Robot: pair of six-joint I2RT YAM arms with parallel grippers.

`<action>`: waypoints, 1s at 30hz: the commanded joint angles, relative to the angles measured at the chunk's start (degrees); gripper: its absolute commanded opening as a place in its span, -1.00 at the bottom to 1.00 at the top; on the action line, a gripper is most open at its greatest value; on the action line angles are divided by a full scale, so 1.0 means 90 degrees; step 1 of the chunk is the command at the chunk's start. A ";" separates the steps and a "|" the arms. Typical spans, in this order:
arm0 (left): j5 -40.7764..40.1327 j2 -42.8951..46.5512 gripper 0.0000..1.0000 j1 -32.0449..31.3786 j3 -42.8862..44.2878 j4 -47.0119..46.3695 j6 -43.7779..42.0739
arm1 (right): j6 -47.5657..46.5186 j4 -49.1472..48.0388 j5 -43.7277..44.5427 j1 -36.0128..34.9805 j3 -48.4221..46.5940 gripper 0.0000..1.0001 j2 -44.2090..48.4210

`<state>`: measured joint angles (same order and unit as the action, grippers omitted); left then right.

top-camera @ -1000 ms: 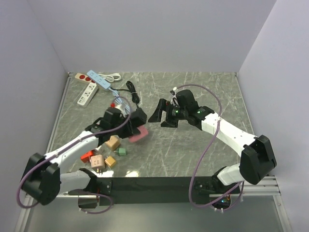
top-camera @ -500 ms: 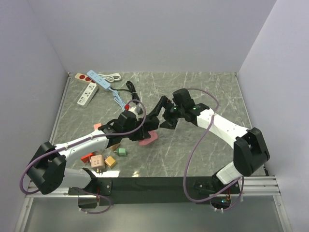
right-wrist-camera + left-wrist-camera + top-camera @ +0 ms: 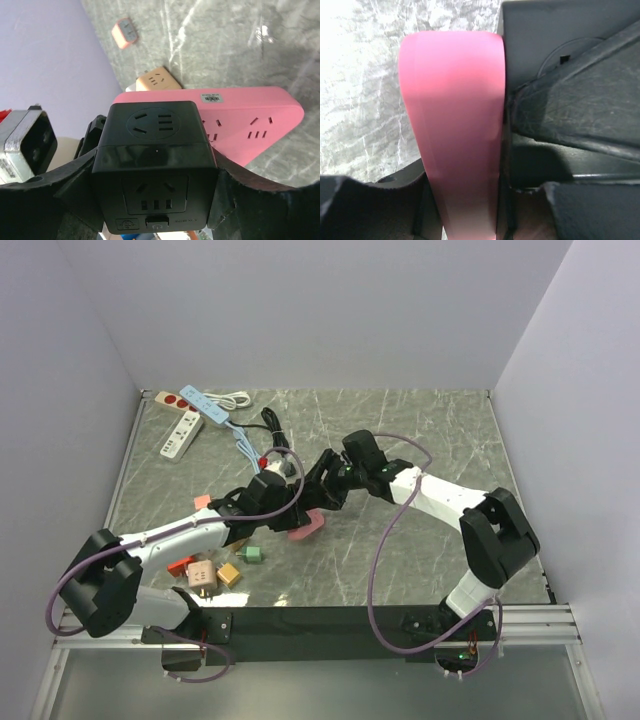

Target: Pull the plug off the socket

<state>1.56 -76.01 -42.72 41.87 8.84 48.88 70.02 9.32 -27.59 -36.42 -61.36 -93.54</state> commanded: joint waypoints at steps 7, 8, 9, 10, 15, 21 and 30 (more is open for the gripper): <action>0.0246 0.0281 -0.99 0.1151 -0.0823 -0.0934 0.0086 | -0.0746 -0.0587 -0.1210 0.1096 0.0519 -1.00 0.1163; 0.0304 0.0368 -0.99 0.1279 -0.0901 -0.0934 0.0028 | -0.0874 -0.0393 -0.1443 0.1388 0.0529 -1.00 0.1348; 0.0344 0.0408 -0.99 0.1521 -0.0999 -0.0934 -0.0001 | -0.0992 -0.0295 -0.1523 0.1575 0.0548 -1.00 0.1437; 0.0383 0.0457 -0.99 0.1621 -0.1019 -0.0924 -0.0050 | -0.1254 -0.0187 -0.1601 0.1721 0.0578 -1.00 0.1535; 0.0344 0.0721 -0.99 0.1914 -0.0786 -0.0612 -0.0304 | -0.2095 0.0653 -0.1835 0.2736 0.0724 -1.00 0.1975; 0.0403 0.0369 -0.99 0.1993 -0.0346 -0.0221 -0.0500 | -0.2760 0.1571 -0.2080 0.3041 0.0393 -1.00 0.1936; 0.0431 0.0194 -0.99 0.1963 0.0231 -0.0180 -0.0325 | -0.1719 0.0646 -0.1788 0.2925 0.0968 -1.00 0.2258</action>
<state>21.39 -74.24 -35.53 44.03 -6.76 40.88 60.05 14.09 -50.11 -17.39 -55.33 -78.56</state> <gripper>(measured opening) 0.434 0.687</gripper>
